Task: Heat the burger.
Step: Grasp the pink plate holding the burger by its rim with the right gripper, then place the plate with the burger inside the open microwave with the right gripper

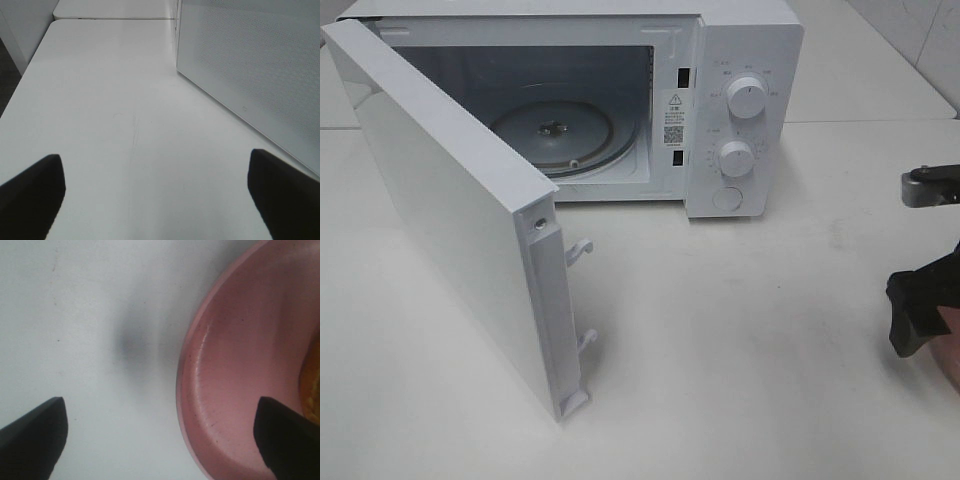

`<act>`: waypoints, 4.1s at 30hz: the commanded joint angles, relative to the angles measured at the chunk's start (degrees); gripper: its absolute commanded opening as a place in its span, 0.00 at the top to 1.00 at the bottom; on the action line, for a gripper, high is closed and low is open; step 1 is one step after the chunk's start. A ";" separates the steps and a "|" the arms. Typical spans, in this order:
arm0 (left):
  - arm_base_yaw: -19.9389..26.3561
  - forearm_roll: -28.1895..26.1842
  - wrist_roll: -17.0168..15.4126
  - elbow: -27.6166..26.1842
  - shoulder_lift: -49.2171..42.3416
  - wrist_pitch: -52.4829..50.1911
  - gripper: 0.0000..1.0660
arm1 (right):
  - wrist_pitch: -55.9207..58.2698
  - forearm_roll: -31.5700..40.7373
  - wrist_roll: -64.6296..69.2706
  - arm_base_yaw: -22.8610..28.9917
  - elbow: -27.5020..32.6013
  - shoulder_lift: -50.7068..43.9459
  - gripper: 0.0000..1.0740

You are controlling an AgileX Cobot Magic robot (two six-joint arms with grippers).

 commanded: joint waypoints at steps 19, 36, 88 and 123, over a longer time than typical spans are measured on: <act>-0.23 0.00 -0.23 0.23 -1.09 -0.74 0.15 | -6.93 -4.58 3.21 -0.40 0.34 11.06 0.15; -0.23 0.00 -0.23 0.23 -1.09 -0.74 0.15 | -9.40 -6.70 4.13 -0.40 2.12 11.97 0.40; -0.23 0.00 -0.23 0.23 -1.09 -0.74 0.15 | 11.00 -32.03 31.17 18.45 2.12 3.84 1.00; -0.23 0.00 -0.23 0.23 -1.09 -0.74 0.15 | 20.45 -29.85 28.19 41.02 7.10 -11.57 1.00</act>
